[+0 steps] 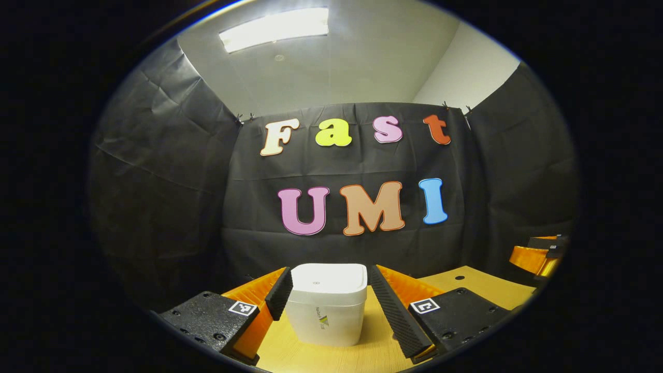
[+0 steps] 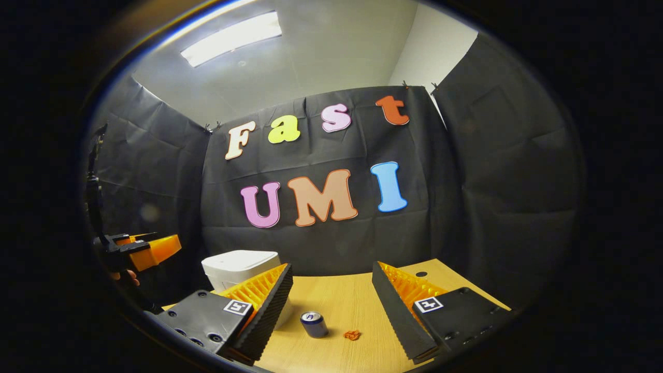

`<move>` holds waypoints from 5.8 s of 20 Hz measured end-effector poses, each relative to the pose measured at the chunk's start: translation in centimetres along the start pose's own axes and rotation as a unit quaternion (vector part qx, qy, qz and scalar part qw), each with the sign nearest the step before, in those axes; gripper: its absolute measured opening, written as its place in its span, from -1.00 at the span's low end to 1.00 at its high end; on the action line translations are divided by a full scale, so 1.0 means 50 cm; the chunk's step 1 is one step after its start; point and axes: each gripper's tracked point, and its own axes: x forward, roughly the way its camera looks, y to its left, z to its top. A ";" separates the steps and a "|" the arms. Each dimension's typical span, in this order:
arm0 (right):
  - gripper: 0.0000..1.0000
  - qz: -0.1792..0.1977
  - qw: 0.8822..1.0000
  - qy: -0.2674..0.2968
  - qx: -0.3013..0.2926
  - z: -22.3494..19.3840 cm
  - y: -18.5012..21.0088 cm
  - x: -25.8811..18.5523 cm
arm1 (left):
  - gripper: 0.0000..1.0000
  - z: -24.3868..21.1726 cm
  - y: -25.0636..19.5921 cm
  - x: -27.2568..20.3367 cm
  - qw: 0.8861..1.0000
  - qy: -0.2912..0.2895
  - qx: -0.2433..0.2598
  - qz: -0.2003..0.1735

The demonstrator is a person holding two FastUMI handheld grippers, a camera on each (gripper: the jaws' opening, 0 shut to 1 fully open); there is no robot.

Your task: Press the lid of the desktop garbage bin to open it, pick up the crumpled paper on the desktop and throw it into the bin, then pick up the pop can on the desktop and drop it into the bin, and finally close the garbage bin lid.

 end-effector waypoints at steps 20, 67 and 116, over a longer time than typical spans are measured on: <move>0.95 0.057 0.998 0.023 -0.020 -0.011 -0.038 0.047 | 0.82 -0.002 -0.018 0.042 0.999 -0.008 -0.017 0.040; 0.95 -0.019 0.995 0.081 -0.047 -0.128 -0.011 0.224 | -1.00 -0.165 0.050 0.292 0.999 -0.015 0.052 -0.002; -0.78 0.037 0.887 0.459 -0.033 -0.646 -0.115 0.352 | 0.87 -0.110 0.131 0.109 0.996 0.021 0.072 0.048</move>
